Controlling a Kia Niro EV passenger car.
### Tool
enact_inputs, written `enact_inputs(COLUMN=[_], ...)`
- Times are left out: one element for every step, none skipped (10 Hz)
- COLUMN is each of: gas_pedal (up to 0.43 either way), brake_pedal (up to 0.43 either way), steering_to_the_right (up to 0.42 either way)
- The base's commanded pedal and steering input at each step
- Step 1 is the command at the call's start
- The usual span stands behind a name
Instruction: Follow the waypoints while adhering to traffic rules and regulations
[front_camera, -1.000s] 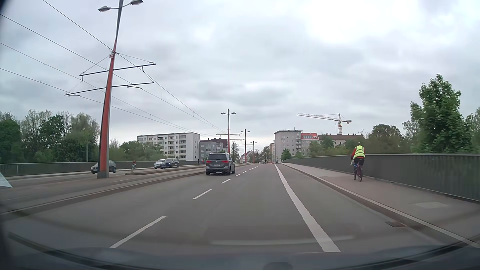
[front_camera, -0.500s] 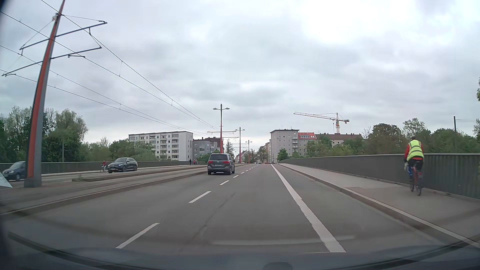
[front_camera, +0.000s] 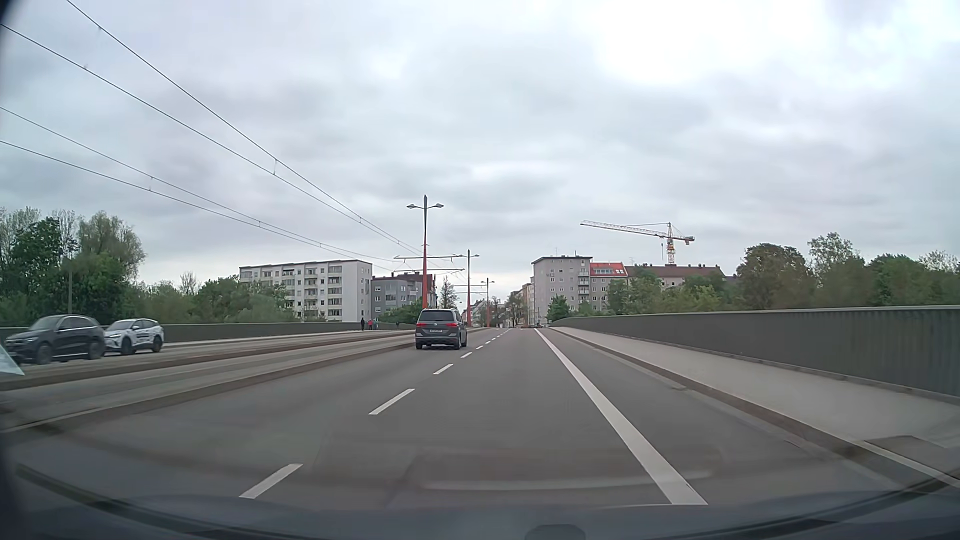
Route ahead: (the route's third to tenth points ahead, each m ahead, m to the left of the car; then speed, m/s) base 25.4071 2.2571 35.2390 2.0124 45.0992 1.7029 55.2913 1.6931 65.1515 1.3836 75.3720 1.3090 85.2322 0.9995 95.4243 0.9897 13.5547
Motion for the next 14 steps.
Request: enact_inputs(gas_pedal=[0.209,0.209,0.209,0.209,0.209,0.209,0.209,0.197,0.197,0.189,0.189,0.189,0.189,0.177], brake_pedal=[0.0,0.0,0.0,0.0,0.0,0.0,0.0,0.0,0.0,0.0,0.0,0.0,0.0,0.0], steering_to_the_right=[0.009,0.007,0.006,0.006,0.005,0.005,0.005,0.005,0.005,0.005,0.005,0.005,0.005,0.005])
